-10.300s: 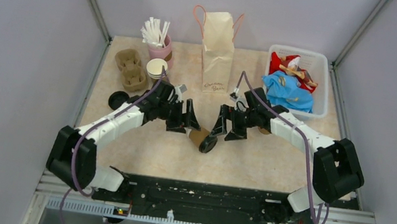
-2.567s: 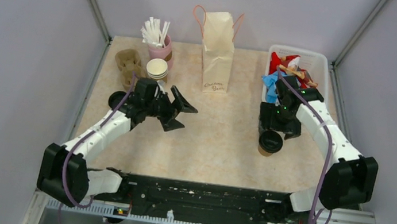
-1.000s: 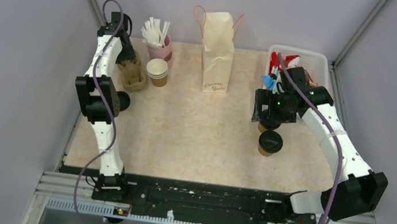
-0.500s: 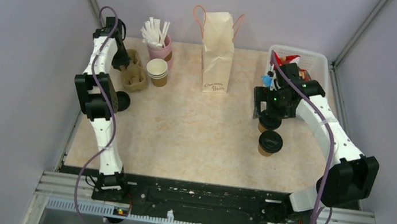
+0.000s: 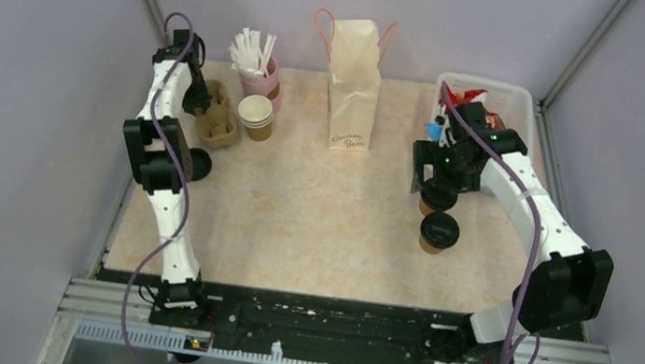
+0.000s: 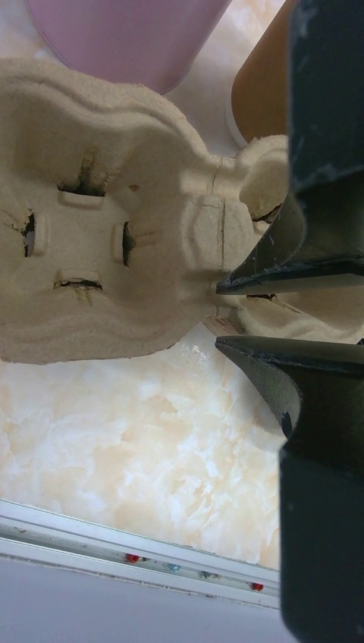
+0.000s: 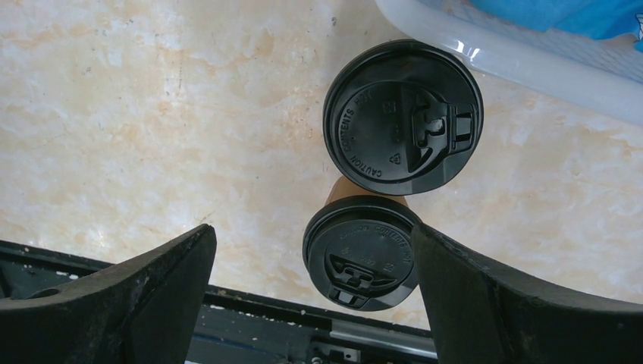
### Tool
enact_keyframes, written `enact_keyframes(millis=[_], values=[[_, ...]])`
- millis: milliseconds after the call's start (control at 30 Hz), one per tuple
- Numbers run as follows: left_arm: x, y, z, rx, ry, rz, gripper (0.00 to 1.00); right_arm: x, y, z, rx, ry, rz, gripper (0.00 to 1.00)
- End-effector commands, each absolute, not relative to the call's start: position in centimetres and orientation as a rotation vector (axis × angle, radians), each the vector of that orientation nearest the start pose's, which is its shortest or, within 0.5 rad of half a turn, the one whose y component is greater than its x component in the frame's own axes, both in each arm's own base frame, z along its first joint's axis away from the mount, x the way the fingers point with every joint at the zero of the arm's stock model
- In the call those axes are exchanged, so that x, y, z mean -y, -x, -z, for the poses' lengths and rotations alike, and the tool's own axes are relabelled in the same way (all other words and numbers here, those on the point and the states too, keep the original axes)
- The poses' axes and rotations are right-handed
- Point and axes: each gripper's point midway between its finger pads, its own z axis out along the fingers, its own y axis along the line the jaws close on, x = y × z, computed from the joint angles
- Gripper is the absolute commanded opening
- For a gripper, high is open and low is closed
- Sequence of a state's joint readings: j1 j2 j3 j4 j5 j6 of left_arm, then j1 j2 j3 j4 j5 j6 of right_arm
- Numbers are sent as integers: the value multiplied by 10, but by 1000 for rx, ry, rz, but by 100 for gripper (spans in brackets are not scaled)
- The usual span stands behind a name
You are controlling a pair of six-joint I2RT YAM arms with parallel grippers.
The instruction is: Pack the takeout coffee
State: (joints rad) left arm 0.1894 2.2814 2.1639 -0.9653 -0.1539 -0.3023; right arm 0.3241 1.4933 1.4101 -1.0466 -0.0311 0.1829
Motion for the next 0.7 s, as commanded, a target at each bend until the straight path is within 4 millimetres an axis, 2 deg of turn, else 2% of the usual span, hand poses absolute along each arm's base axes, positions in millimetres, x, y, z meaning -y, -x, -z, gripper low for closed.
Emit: enact_keyframes(millis=[0,300,433,667], values=[[-120,-523,-114,-2512,646,-186,33,-116,-302,-193,-2632,204,-228,99],[-118,-527,-117,-2495,645,-161,17,-116,-302,-194,-2630,205,-235,99],[-119,-528,-124,-2477,638,-166,14,-116,-303,-194,-2627,206,-232,99],[-117,-524,-137,-2469,638,-163,13,-116,-303,-195,-2623,205,-229,99]])
